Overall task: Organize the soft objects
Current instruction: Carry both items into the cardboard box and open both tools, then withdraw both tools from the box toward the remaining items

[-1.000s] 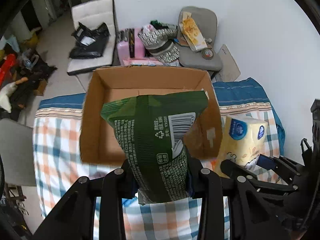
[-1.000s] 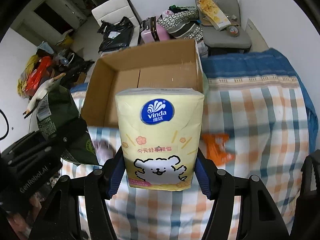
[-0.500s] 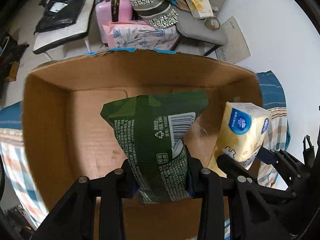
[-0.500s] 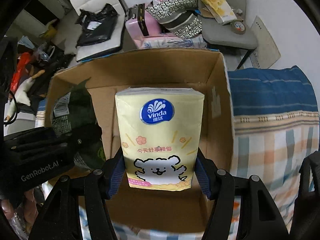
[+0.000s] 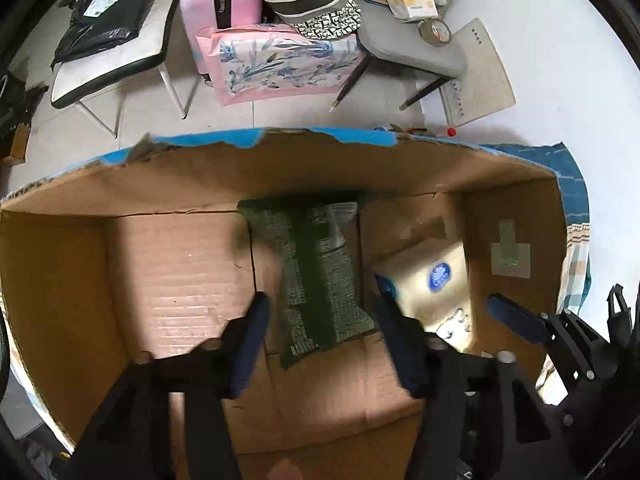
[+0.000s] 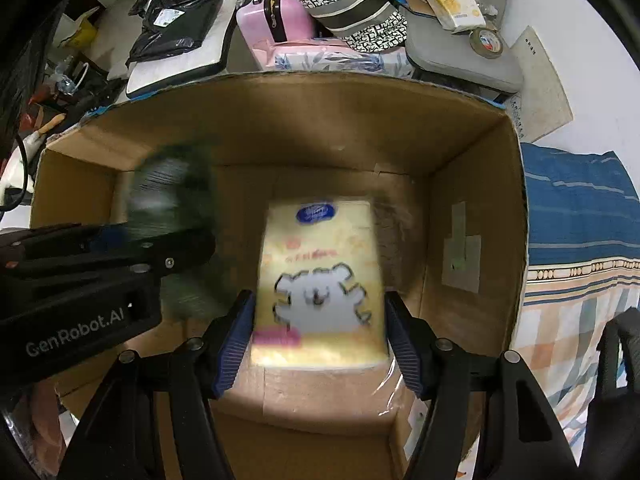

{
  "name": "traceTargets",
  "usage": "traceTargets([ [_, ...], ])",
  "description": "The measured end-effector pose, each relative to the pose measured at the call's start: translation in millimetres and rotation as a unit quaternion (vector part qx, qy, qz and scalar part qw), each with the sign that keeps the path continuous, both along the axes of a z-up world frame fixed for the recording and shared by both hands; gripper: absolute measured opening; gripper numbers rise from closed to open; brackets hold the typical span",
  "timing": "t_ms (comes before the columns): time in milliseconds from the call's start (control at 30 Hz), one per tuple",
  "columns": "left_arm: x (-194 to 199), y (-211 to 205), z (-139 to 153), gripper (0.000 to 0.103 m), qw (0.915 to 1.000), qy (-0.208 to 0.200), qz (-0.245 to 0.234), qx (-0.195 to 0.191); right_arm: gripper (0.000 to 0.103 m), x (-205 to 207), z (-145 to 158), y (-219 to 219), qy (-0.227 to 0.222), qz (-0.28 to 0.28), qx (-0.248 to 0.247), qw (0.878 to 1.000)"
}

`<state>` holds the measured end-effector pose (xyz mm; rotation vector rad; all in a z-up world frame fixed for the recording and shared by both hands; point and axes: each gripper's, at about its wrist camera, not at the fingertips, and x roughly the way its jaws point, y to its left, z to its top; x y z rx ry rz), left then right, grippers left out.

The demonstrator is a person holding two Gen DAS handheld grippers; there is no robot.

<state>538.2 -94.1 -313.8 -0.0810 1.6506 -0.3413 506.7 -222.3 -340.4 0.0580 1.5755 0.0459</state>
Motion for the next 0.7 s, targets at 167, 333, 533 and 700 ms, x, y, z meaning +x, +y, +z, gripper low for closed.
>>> traceTargets([
  [167,-9,9,8,0.087,0.9998,-0.014,0.014,0.006,0.078,-5,8,1,-0.006,-0.002,-0.008,1.0],
  [333,-32,23,31,0.093,0.9974,-0.061,0.024,0.03,0.098,-23,24,5,-0.017,-0.007,-0.017,1.0],
  [533,-74,44,66,0.102,0.9909,-0.121,0.037,0.047,0.102,-61,44,10,-0.036,-0.018,-0.022,0.999],
  [700,-116,57,103,0.102,0.9811,-0.179,0.038,0.064,0.102,-96,74,14,-0.079,-0.031,-0.046,0.995],
])
